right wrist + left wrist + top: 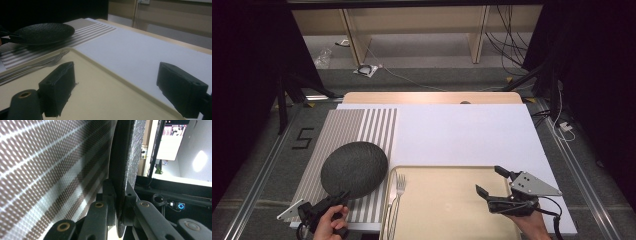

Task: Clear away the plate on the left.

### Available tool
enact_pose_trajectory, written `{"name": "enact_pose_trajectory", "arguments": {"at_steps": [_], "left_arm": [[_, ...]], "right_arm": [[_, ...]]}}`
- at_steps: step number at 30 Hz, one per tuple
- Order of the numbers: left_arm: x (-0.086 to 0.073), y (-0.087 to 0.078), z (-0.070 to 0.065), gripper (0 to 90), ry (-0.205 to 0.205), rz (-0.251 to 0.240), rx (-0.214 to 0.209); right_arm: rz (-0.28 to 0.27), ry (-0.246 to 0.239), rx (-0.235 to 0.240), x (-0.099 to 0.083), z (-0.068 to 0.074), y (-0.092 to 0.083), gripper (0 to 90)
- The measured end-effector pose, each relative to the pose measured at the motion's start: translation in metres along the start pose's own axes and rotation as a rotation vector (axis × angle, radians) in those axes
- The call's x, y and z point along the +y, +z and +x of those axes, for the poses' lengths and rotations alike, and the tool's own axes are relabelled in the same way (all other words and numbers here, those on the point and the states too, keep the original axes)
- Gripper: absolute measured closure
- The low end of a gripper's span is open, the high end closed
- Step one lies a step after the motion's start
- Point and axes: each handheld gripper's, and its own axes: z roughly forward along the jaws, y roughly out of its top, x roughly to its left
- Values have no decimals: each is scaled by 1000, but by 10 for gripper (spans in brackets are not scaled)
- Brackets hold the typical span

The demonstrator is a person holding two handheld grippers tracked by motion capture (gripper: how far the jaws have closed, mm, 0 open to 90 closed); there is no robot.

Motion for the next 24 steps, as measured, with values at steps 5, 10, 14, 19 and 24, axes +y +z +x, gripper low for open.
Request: {"name": "enact_pose_trajectory", "arguments": {"at_steps": [5,10,14,19,24], "left_arm": [[-3,2,-1,844,9,32,-18],[-7,3,-3,843,19,60,-29],[-11,3,-4,843,31,79,-35],[-15,4,-5,843,41,104,-38],[-20,6,-7,842,54,135,-56]], "right_arm": [[-1,0,-1,0,0,0,161],[0,0,-1,0,0,0,161],[-1,2,-1,0,0,0,161],[0,1,0,0,0,0,161],[0,1,-1,0,0,0,161]]}}
